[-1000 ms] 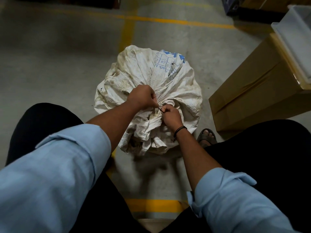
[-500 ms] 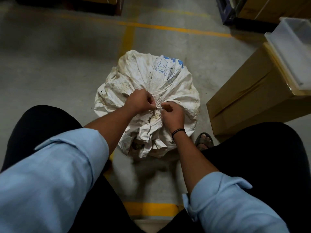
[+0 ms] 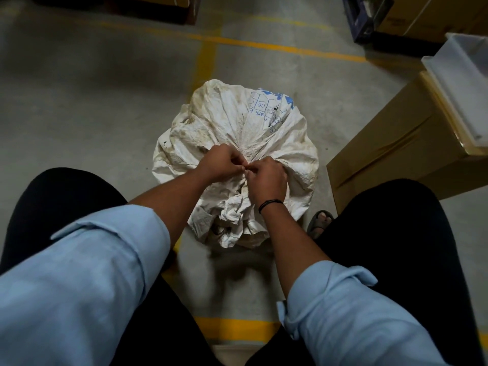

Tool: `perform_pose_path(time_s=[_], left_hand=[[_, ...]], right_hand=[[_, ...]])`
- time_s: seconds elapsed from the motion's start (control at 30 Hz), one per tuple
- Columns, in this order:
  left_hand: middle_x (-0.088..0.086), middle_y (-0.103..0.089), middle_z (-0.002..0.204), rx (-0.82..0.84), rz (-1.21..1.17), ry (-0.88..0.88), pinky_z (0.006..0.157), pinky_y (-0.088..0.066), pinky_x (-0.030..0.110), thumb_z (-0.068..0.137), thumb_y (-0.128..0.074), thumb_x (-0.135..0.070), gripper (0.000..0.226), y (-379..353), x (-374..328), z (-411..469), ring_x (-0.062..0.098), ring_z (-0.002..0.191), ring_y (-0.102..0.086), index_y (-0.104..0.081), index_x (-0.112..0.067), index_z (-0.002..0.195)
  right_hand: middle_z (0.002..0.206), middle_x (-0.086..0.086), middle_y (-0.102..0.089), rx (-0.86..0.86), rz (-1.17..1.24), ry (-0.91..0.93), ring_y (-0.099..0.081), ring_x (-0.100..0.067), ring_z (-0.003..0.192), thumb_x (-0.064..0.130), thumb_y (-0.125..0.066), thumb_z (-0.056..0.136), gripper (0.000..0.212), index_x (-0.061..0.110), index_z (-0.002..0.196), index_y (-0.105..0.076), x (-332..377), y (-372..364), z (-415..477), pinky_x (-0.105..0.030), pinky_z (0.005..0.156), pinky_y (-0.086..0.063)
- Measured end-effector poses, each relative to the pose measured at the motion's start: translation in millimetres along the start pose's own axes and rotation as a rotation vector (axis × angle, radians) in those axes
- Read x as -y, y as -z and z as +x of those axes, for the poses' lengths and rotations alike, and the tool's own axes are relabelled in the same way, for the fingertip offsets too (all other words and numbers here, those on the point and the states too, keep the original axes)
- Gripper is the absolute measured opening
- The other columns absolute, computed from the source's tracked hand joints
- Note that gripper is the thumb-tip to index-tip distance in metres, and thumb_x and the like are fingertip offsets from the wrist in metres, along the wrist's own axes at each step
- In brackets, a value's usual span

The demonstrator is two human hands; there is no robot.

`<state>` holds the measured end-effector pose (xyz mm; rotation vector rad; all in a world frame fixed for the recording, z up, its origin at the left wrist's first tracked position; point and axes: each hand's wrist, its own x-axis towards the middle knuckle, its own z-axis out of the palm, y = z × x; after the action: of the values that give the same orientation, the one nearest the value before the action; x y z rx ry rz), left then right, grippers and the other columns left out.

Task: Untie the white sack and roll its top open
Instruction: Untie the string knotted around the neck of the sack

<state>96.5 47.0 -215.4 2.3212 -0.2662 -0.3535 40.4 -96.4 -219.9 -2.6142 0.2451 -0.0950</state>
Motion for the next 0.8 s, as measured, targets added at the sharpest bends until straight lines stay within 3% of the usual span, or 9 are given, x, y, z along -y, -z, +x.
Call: perform_pose_path(time_s=[0.1,0.27,0.53,0.8], left_hand=[[-0.002,-0.077,0.079,-0.006,-0.060,0.014,0.072,-0.058,0.026,0.080,-0.077,-0.008,0.011,1,4,1,0.007,0.069,-0.071,-0.080,-0.016,0.088],[-0.001,-0.079,0.084,0.017,-0.094,0.013,0.083,-0.062,0.033,0.078,-0.076,-0.003,0.015,3,7,1,0.014,0.083,-0.076,-0.079,-0.012,0.090],[-0.005,-0.078,0.089,-0.015,-0.003,-0.075,0.085,-0.060,0.031,0.080,-0.083,-0.014,0.015,7,1,-3,0.006,0.086,-0.072,-0.082,-0.020,0.094],[-0.005,-0.079,0.088,-0.110,0.085,-0.088,0.078,-0.060,0.035,0.082,-0.083,-0.025,0.012,5,-13,-14,0.007,0.078,-0.072,-0.083,-0.023,0.093]], right_hand=[[0.107,-0.003,-0.065,0.014,-0.079,0.034,-0.059,-0.029,0.108,0.030,-0.070,0.088,0.014,0.026,0.099,-0.078,2,2,2,-0.046,0.093,-0.050],[0.104,-0.003,-0.066,0.029,-0.049,0.008,-0.059,-0.028,0.108,0.026,-0.073,0.086,0.007,0.024,0.092,-0.076,0,3,2,-0.044,0.092,-0.051],[0.102,-0.002,-0.060,-0.060,-0.046,0.089,-0.059,-0.027,0.100,0.016,-0.065,0.090,0.001,0.017,0.089,-0.065,-1,7,-1,-0.043,0.084,-0.048],[0.099,-0.005,-0.059,-0.235,0.108,0.175,-0.058,-0.027,0.095,0.011,-0.065,0.088,0.004,0.013,0.089,-0.062,-6,41,7,-0.045,0.078,-0.051]])
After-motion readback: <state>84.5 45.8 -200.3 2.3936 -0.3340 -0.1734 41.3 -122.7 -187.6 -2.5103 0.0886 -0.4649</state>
